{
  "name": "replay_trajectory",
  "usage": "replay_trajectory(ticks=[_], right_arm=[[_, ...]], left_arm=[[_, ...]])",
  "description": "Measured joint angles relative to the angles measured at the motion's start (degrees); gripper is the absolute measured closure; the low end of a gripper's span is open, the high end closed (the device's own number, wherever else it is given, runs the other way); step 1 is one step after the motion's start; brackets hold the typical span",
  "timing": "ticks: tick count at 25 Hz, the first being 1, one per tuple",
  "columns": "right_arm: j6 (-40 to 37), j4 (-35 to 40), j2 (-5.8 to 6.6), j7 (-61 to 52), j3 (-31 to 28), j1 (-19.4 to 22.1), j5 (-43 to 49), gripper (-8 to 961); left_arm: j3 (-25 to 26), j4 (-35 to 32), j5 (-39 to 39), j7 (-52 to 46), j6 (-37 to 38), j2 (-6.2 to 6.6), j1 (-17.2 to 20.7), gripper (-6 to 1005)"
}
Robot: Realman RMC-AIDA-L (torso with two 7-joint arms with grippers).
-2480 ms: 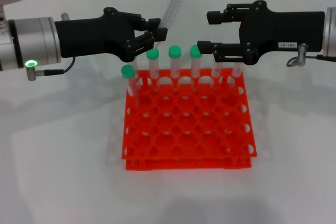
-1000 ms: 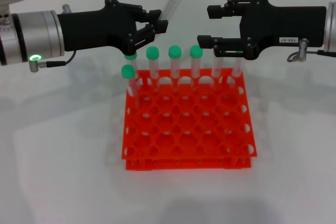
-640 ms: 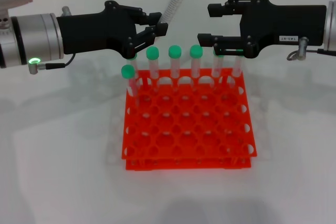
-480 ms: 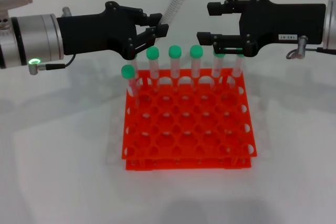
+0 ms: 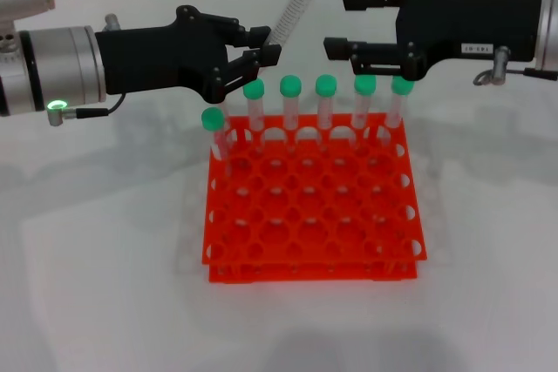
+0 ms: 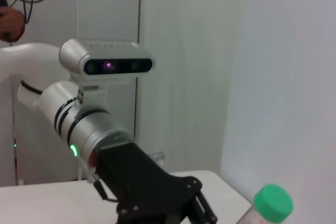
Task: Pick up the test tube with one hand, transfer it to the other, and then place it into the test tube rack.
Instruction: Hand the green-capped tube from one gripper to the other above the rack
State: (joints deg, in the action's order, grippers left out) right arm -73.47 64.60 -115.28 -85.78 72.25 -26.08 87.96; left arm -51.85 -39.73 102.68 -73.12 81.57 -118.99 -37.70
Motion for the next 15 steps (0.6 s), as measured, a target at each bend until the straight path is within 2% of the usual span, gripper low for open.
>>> replay_trajectory(ticks=[15], right_arm=[[0.8, -0.2, -0.10, -0.3, -0.6, -2.4, -0.5, 321]], left_arm=[[0.0, -0.1, 0.1, 0.0, 0.5, 0.07, -0.2, 803]])
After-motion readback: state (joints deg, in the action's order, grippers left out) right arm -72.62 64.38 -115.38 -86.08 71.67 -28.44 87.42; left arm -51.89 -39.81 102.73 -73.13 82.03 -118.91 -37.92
